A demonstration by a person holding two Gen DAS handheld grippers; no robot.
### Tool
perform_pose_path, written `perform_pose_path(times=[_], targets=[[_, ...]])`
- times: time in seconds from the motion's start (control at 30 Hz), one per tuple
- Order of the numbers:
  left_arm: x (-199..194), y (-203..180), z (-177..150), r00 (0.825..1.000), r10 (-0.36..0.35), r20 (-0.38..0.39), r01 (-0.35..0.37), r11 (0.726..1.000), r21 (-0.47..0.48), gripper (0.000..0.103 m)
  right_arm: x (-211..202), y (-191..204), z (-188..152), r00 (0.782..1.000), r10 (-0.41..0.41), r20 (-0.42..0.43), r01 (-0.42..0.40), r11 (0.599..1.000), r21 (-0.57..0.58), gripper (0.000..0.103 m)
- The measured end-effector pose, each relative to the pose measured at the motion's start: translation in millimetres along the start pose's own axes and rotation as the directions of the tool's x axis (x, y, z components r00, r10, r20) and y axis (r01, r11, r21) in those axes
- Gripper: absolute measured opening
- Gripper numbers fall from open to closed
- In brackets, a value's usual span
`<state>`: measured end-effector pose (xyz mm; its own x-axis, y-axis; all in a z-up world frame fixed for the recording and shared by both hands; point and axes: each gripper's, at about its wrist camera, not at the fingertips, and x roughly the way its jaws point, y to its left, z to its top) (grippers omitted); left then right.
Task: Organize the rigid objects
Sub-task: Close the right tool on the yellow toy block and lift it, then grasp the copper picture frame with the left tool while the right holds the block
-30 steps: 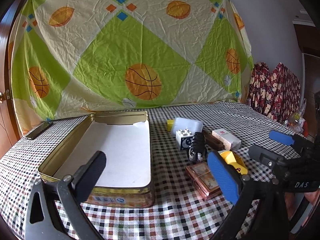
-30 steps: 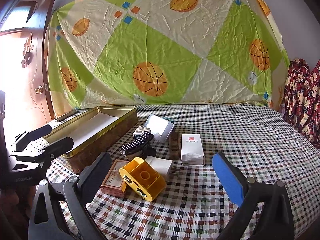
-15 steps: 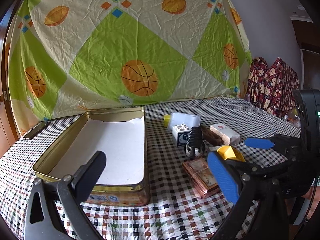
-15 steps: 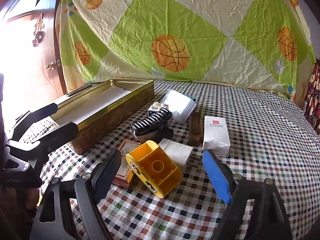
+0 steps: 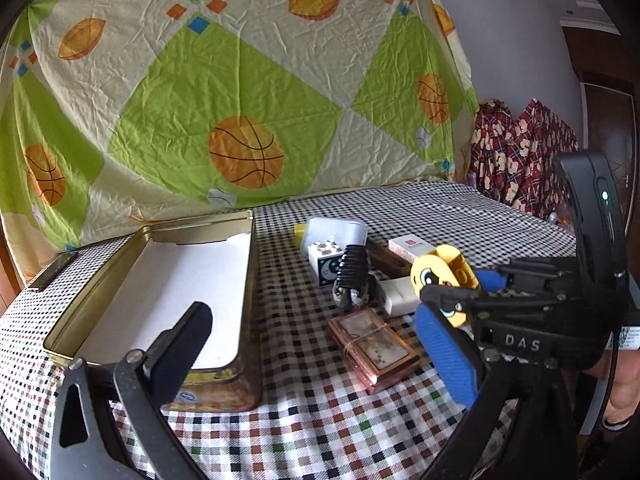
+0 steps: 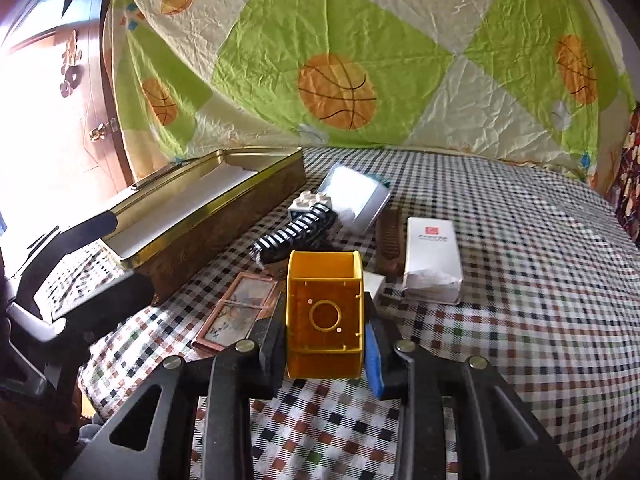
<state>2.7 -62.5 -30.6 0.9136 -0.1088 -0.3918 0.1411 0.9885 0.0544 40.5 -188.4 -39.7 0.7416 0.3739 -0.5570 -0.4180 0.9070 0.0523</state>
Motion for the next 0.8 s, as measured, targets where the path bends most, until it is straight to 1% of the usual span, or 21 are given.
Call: perform_pose_path(times=[0.1, 0.17, 0.2, 0.23, 0.3, 0.33, 0.4, 0.47, 0.53, 0.63, 0.77, 0.8], targets=[[5.6, -13.7, 1.7, 0.999, -0.03, -0.021, 0.031, 0.999, 0.024, 0.102, -1.7, -4.1, 2.1, 0.997, -0.079, 0.016, 0.079, 0.997, -0.011, 0.034], [12.3, -22.0, 1.8, 0.998, -0.039, -0.048, 0.041, 0.998, 0.042, 0.101, 0.3, -9.4, 4.0, 0.994, -0.105, 0.009, 0.105, 0.994, -0.006, 0.034], [16.7, -25.9, 1.6, 0.997, -0.035, -0.066, 0.039, 0.998, 0.051, 0.1, 0.2, -12.5, 4.3, 0.995, -0.095, 0.007, 0.095, 0.995, 0.013, 0.034], [21.8, -28.7, 1.0, 0.995, -0.032, -0.09, 0.037, 0.998, 0.054, 0.1, -0.8, -13.9, 5.0, 0.994, -0.104, 0.014, 0.104, 0.994, 0.018, 0.034], [30.8, -31.6, -0.5, 0.989, -0.051, -0.139, 0.058, 0.997, 0.047, 0.096, -1.7, -14.4, 6.0, 0.989, -0.149, 0.016, 0.149, 0.989, 0.005, 0.034], [36.0, -32.4, -1.3, 0.984, -0.059, -0.169, 0.067, 0.997, 0.04, 0.095, -2.1, -17.5, 6.7, 0.988, -0.152, 0.019, 0.151, 0.988, 0.007, 0.034], [45.2, -33.5, -3.8, 0.975, -0.058, -0.214, 0.068, 0.997, 0.039, 0.087, -2.4, -21.0, 7.8, 0.986, -0.162, 0.026, 0.162, 0.987, 0.01, 0.034], [53.6, -34.0, -4.8, 0.962, -0.065, -0.266, 0.075, 0.997, 0.025, 0.08, -2.5, -26.4, 7.7, 0.988, -0.154, 0.024, 0.153, 0.988, 0.026, 0.034], [60.4, -33.3, -4.2, 0.948, -0.079, -0.308, 0.082, 0.997, -0.002, 0.08, -2.2, -29.9, 8.0, 0.991, -0.129, 0.022, 0.128, 0.991, 0.043, 0.034], [70.9, -34.5, -4.4, 0.925, -0.097, -0.367, 0.091, 0.995, -0.031, 0.08, -2.3, -29.1, 7.7, 0.993, -0.119, 0.027, 0.118, 0.992, 0.046, 0.034], [78.4, -36.7, -7.4, 0.899, -0.103, -0.425, 0.093, 0.995, -0.044, 0.074, -3.0, -32.1, 7.5, 0.994, -0.101, 0.029, 0.099, 0.993, 0.063, 0.034], [77.3, -36.5, -7.2, 0.902, -0.103, -0.419, 0.092, 0.995, -0.047, 0.072, -2.9, -31.5, 7.6, 0.994, -0.101, 0.028, 0.099, 0.993, 0.059, 0.034]])
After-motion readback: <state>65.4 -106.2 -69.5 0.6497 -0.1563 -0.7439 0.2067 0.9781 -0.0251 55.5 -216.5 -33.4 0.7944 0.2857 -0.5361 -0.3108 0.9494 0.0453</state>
